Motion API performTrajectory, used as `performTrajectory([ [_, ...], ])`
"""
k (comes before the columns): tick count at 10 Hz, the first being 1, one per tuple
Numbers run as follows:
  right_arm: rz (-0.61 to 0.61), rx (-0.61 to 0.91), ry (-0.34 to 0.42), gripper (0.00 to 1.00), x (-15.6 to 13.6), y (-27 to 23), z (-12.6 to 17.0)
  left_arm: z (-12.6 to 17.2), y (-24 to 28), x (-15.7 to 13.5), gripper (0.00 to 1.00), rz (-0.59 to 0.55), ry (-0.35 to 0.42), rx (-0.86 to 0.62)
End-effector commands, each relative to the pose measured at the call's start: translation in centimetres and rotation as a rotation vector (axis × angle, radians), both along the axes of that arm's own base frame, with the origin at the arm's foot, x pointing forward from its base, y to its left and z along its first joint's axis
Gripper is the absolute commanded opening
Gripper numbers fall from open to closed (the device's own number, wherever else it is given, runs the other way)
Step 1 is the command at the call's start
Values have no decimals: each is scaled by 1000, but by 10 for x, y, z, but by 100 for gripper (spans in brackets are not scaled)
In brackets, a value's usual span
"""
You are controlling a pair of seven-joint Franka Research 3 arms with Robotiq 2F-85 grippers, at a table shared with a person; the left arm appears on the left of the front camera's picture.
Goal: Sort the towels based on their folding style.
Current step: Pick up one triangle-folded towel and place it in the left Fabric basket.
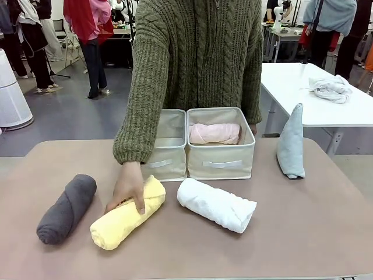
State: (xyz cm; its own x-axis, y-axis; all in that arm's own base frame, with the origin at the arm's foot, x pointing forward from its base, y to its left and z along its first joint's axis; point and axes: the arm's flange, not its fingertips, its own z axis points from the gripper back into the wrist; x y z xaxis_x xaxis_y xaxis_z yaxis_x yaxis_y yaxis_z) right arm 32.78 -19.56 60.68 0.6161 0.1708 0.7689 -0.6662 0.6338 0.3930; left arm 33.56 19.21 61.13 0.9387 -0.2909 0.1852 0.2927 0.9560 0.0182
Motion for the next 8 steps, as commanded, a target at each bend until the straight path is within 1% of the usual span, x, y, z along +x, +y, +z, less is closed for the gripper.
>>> performTrajectory([
  [1, 8, 10, -6, 100, 1, 0, -1, 3, 10, -7, 0, -15, -10, 1],
  [8, 8, 10, -6, 100, 1, 0, -1, 3, 10, -7, 0, -15, -10, 1],
])
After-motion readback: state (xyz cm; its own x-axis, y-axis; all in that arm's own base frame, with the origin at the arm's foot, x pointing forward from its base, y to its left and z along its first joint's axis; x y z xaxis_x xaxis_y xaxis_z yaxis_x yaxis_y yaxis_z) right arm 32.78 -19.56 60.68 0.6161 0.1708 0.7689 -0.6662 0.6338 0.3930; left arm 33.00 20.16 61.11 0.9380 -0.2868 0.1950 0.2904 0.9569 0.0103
